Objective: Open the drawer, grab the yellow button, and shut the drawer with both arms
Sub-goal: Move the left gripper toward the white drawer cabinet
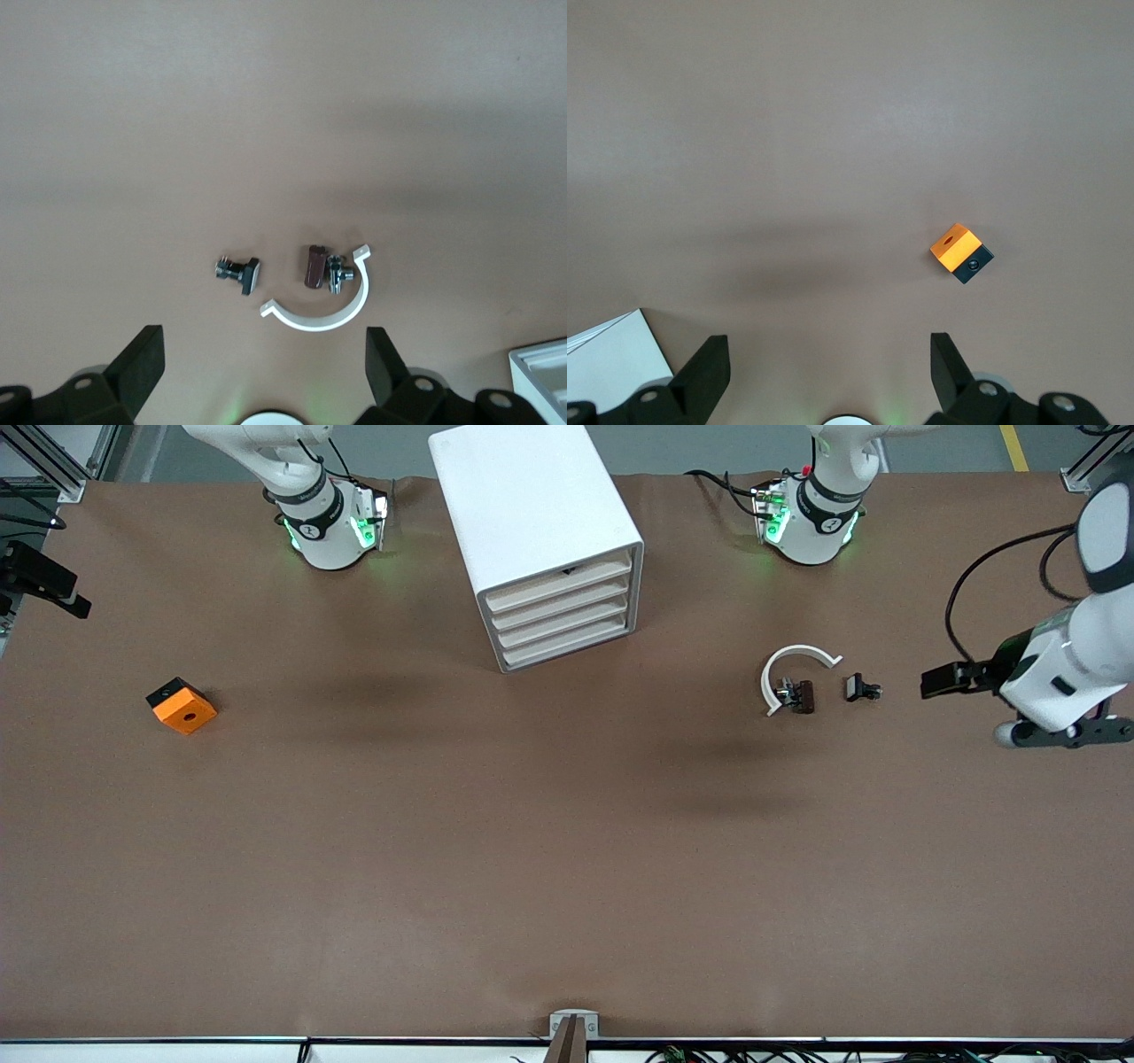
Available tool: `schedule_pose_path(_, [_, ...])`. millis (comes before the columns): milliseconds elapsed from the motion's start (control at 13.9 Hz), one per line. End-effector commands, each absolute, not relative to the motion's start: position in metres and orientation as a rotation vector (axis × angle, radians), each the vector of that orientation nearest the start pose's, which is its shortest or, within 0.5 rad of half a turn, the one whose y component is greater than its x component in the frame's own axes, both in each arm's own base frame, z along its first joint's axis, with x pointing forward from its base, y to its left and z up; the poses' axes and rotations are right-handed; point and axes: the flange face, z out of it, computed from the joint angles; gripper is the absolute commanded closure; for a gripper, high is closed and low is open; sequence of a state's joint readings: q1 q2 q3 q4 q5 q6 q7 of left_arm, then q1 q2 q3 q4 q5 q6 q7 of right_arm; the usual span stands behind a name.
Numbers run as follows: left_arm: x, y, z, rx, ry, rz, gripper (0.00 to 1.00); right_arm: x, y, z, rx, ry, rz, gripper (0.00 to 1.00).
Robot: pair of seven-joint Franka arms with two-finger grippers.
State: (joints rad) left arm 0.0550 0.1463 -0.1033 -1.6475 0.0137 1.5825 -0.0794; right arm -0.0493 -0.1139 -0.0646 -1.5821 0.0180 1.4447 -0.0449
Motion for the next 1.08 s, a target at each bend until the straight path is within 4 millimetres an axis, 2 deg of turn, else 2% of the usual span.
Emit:
schedule_pose_path(0, [0.594, -0.034, 0.474, -3.126, -0.064, 0.327, 0.0, 0.493, -0.056, 0.671, -3.123, 0.101, 0.02, 0.0])
schedule_pose_path(144, [0.603, -0.056, 0.445, -3.113, -0.137, 0.35, 0.0, 0.493, -0.056, 0.671, -3.121, 0.1, 0.02, 0.0])
schedule_pose_path(288, [0.607, -0.093, 0.422, -3.082, -0.252, 0.387, 0.0, 0.493, -0.056, 0.671, -3.121, 0.1, 0.025, 0.0])
schedule_pose_path(577, [0.621, -0.157, 0.396, -3.037, -0.55, 0.436, 0.0, 0.493, -0.055, 0.671, -3.121, 0.098, 0.022, 0.0])
schedule_pose_path(793, [0.618, -0.196, 0.378, -3.008, -0.847, 0.61, 0.0, 0.493, -0.055, 0.671, -3.121, 0.098, 0.022, 0.0])
schedule_pose_path(1009, [0.61, -0.234, 0.368, -2.848, -1.113, 0.827, 0.0, 0.493, -0.055, 0.671, -3.121, 0.098, 0.022, 0.0])
